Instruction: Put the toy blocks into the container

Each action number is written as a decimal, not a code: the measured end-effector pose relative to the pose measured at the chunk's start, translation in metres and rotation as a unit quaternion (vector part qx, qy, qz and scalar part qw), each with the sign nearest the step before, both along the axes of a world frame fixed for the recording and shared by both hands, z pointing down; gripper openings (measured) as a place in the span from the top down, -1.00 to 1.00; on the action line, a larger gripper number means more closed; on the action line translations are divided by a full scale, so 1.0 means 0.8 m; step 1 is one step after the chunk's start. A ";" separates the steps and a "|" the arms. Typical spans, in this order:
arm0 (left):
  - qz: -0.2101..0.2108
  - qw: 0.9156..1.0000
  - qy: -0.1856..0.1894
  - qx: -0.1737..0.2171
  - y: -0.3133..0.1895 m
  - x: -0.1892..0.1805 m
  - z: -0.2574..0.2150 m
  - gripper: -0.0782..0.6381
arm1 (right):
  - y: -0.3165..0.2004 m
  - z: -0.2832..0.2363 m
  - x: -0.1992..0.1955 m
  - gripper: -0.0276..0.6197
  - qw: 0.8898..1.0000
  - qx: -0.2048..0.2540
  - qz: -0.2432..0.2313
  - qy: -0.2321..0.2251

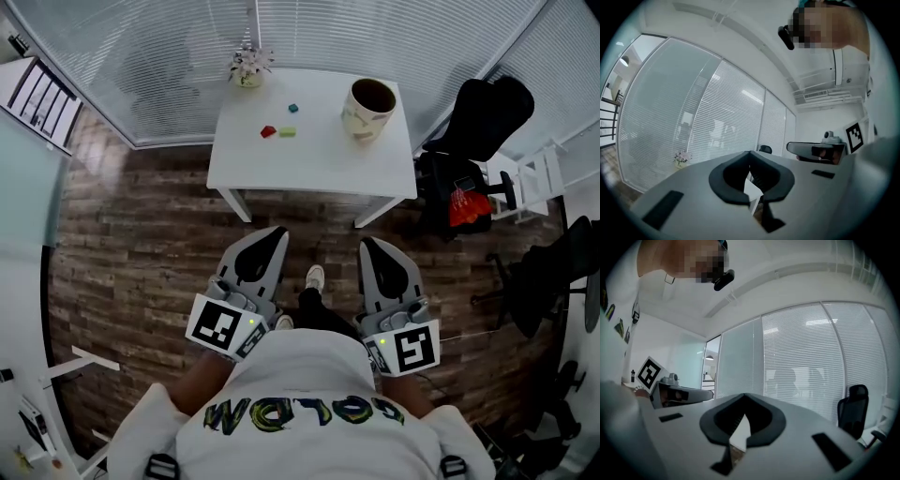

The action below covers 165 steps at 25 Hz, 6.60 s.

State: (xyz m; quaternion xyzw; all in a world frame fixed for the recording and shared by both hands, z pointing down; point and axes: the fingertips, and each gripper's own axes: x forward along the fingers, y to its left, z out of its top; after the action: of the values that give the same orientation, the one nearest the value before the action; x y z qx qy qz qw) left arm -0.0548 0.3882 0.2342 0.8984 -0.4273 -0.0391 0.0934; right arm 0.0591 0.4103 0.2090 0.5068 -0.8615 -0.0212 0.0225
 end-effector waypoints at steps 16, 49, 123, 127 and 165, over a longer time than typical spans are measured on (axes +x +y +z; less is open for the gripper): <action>-0.043 0.999 -0.019 -0.004 -0.190 0.115 -0.004 0.75 | -0.202 0.006 0.121 0.89 0.998 -0.005 -0.057 0.000; -0.036 0.999 -0.001 -0.005 -0.462 0.050 -0.004 0.75 | -0.465 0.000 0.039 0.89 0.998 -0.003 -0.062 0.013; -0.119 0.979 -0.019 -0.163 -0.582 -0.068 0.271 0.75 | -0.652 0.596 -0.138 0.24 0.869 -0.227 -0.339 0.280; -0.119 0.977 -0.016 -0.174 -0.580 -0.069 0.289 0.75 | -0.654 0.618 -0.140 0.24 0.858 -0.229 -0.345 0.303; -0.113 0.984 -0.016 -0.135 -0.595 -0.064 0.226 0.75 | -0.671 0.489 -0.141 0.46 0.902 -0.188 -0.312 0.231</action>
State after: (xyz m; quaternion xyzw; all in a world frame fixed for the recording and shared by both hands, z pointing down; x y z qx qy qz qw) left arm -0.1058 -0.0881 0.4152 0.8238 -0.5292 0.0233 0.2018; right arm -0.0540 -0.1267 0.6005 0.1796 -0.9342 0.0192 0.3077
